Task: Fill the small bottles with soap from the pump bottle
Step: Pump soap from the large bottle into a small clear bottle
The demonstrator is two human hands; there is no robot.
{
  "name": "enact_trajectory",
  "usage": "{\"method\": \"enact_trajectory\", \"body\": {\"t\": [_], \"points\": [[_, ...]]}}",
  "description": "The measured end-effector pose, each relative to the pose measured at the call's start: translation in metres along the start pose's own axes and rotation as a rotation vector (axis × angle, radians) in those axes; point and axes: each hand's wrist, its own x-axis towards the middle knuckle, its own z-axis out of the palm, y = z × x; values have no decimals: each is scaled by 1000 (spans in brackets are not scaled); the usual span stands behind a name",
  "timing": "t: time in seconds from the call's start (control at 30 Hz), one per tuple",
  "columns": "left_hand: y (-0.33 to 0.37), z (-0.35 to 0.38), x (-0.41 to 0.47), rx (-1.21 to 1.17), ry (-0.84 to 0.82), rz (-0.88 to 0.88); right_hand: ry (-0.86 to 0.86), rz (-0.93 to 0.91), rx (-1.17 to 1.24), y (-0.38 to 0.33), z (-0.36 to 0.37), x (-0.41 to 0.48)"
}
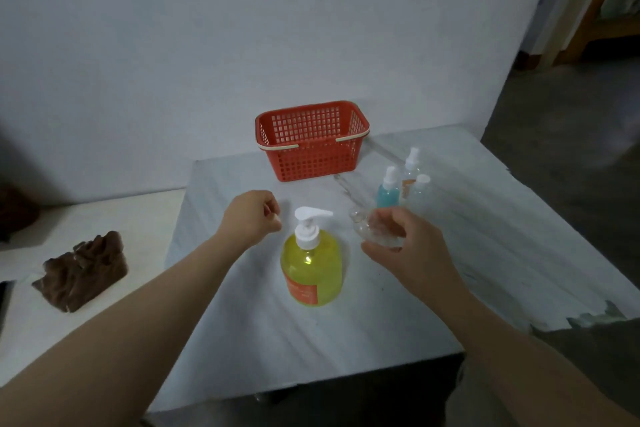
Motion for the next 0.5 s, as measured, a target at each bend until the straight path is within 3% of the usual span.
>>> {"method": "enact_trajectory", "body": {"t": [0.4, 0.5], "points": [[-13, 21, 18, 94, -41, -11, -28, 1, 1, 10, 17, 5], [-2, 4, 6, -6, 35, -3, -36, -12, 34, 6, 18, 1]]}}
